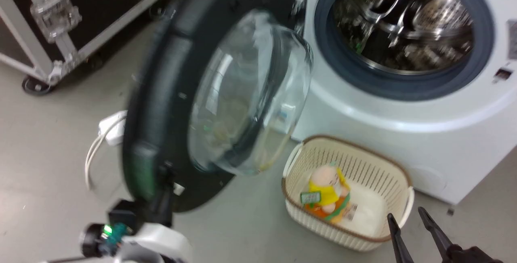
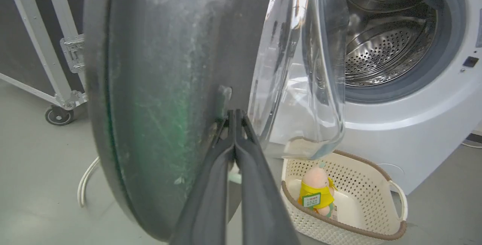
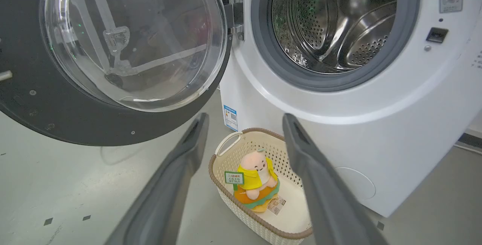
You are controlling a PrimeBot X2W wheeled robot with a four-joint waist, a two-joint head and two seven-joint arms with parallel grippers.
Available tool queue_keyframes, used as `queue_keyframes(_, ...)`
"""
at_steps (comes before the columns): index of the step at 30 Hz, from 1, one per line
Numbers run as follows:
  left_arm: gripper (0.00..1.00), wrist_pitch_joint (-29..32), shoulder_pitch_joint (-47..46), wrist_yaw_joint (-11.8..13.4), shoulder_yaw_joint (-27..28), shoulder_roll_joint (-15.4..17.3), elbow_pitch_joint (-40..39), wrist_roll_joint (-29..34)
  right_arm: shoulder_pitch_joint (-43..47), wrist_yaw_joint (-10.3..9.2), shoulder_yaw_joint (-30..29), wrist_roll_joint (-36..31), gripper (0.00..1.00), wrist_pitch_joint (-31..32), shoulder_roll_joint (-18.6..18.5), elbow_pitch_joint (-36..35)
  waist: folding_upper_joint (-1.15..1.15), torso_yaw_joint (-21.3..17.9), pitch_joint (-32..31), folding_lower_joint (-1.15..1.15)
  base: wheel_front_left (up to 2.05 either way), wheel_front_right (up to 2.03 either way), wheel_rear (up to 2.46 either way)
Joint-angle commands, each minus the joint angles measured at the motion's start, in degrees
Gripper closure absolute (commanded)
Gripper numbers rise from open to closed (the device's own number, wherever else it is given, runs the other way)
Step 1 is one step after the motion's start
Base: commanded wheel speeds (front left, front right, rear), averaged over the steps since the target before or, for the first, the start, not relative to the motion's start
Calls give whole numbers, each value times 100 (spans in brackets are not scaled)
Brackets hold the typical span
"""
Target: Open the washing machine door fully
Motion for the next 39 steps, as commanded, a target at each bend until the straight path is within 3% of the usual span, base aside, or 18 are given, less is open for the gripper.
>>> queue_keyframes(1, 100, 12, -171, 52, 118, 67, 66, -58, -103, 5, 20, -93, 0, -26, 15, -11, 0, 123, 310, 0, 0, 0, 0)
queue_keyframes(13, 100, -98, -1367, -112, 1011, 866, 1238, -552, -512, 5, -9, -661, 0, -8, -50, -75, 0, 59, 1282, 0, 0, 0, 0)
queue_keyframes(24, 100, -210, -2600, -331, 1457, 1591, 2579, -711, -701, 5, -197, -678, 0, 87, -94, -178, 0, -126, 1666, 0, 0, 0, 0)
queue_keyframes(31, 100, -234, -2949, -432, 1543, 1719, 3021, -655, -730, 5, -189, -664, 0, 80, -86, -120, 0, -210, 1619, 0, 0, 0, 0)
queue_keyframes(39, 100, -237, -2312, -553, 1398, 1392, 2277, -221, -709, 5, -286, -511, 0, 12, -23, 94, 0, -410, 927, 0, 0, 0, 0)
